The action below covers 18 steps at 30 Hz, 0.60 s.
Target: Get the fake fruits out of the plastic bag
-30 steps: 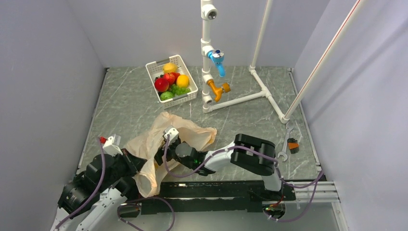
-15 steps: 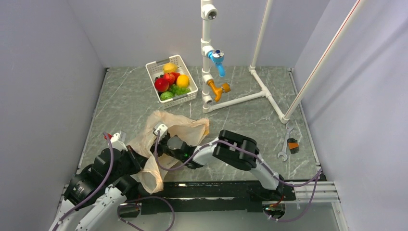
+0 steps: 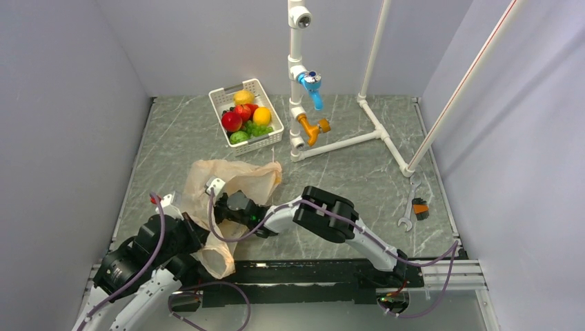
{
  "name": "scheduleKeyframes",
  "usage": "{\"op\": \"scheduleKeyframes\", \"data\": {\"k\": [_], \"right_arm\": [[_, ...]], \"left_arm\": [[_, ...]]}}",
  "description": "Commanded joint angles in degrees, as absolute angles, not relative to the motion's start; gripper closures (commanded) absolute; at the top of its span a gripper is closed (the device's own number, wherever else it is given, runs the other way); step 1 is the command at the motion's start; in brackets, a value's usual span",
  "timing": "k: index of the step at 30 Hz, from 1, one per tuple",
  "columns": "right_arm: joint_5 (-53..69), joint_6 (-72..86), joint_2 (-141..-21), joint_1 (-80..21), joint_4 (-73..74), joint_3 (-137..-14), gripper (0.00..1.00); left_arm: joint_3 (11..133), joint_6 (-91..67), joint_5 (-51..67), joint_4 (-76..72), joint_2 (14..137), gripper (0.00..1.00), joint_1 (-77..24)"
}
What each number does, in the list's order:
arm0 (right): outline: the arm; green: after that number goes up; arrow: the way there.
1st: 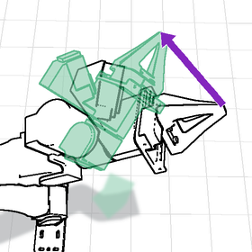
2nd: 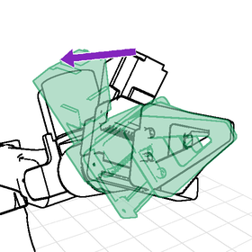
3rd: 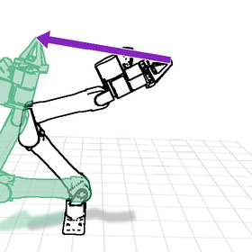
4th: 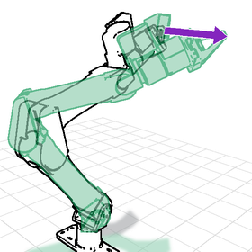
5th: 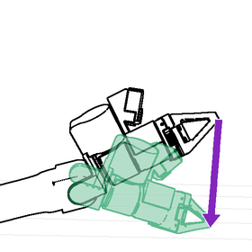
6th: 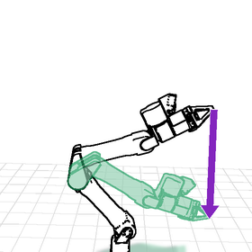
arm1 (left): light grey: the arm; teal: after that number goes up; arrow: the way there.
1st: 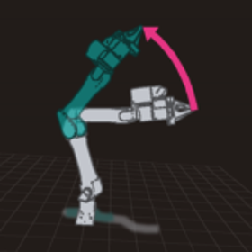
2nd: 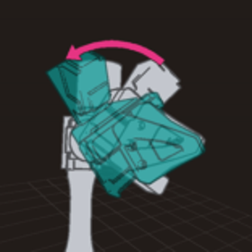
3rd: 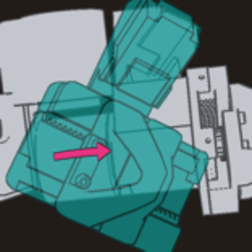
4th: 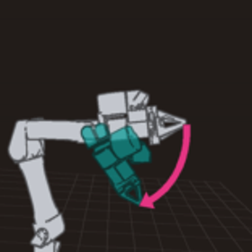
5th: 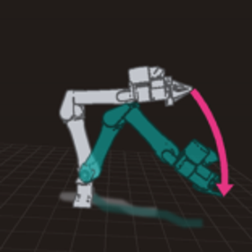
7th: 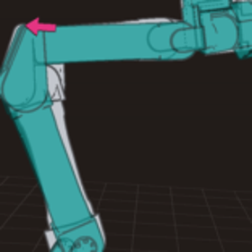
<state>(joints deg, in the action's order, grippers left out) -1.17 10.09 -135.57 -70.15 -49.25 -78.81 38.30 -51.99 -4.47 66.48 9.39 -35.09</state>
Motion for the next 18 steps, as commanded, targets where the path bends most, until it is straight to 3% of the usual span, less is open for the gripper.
{"op": "scheduleKeyframes", "data": {"k": [1, 4, 11, 15, 18], "right_arm": [[-1.1, 10.9, -133.3, -69.0, -51.6, -78.2, 0.63], [-1.7, 11.1, -129.6, -68.6, -53.3, -74.3, 0.64], [-5.4, 11.0, -121.1, -68.5, -55.8, -64.3, 0.85], [-8.6, 9.8, -116.9, -68.4, -56.2, -59.5, 0.89], [-11.7, 9.4, -114.3, -68.2, -56.2, -56.7, 0.89]], "left_arm": [[38.2, -53.2, -6.0, 69.3, 7.8, 1.00, -34.9], [38.6, -53.4, -7.3, 71.0, 6.9, 1.00, -34.9], [39.8, -53.4, -9.2, 72.9, 5.5, 1.00, -35.0], [39.9, -53.4, -8.5, 72.4, 5.5, 1.00, -34.9], [39.6, -52.1, -3.2, 64.1, 4.9, 1.00, -35.0]]}}
